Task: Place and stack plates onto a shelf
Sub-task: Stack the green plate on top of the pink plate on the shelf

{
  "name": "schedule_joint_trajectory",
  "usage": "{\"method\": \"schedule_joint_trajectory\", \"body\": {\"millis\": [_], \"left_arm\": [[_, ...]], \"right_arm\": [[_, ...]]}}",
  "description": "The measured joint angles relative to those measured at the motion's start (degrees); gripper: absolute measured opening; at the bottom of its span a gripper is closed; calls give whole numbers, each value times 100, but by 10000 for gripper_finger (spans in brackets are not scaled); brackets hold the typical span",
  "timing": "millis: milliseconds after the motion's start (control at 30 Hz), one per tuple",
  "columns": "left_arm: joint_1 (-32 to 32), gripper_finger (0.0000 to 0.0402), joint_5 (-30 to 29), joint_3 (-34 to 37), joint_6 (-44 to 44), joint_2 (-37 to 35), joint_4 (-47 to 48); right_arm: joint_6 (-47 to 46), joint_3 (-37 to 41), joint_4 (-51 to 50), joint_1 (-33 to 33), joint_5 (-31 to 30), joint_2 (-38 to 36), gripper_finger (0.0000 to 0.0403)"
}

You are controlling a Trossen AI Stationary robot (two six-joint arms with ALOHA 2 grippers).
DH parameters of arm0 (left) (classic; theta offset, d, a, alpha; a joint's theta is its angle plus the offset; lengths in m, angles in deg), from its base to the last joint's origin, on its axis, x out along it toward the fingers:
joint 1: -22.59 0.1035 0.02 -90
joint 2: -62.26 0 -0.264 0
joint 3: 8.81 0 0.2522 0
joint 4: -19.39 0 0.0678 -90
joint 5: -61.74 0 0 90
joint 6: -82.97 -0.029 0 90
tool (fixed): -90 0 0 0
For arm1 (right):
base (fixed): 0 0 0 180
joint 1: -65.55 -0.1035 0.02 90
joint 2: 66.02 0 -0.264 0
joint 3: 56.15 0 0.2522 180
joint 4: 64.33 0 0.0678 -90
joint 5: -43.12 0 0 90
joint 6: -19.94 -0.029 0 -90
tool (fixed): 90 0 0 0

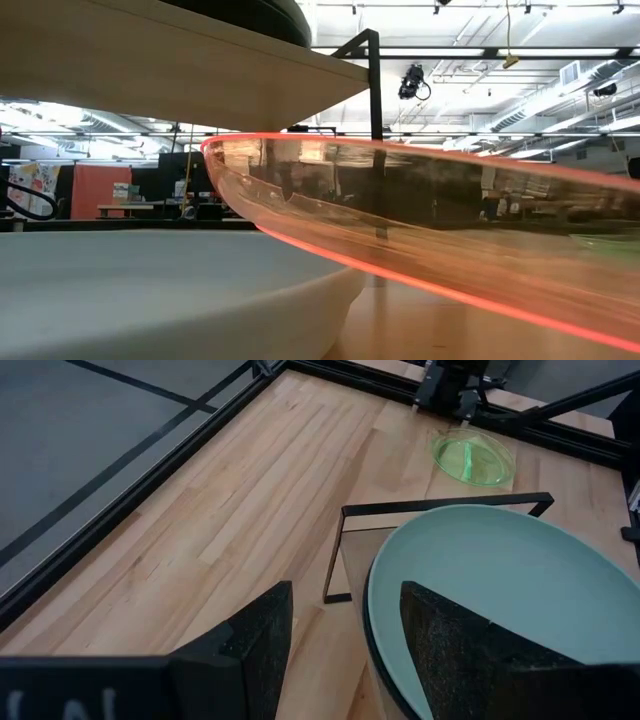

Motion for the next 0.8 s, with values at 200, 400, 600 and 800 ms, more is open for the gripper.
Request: {"method": "schedule_joint_trajectory", "body": {"millis": [200,400,600,800], "left_arm": [[1,192,1,0,4,-1,1],[1,192,1,0,2,1,0],[-1,192,1,0,0,0,-2],[1,192,1,0,0,1,-2]], "right_arm": [[47,0,-533,-135,-4,-248,193],[60,0,-1177,-201,-46,-356,193],[61,0,-1888,-275,-682,-380,193],[61,14,-2455,-278,-1034,-381,193]]}}
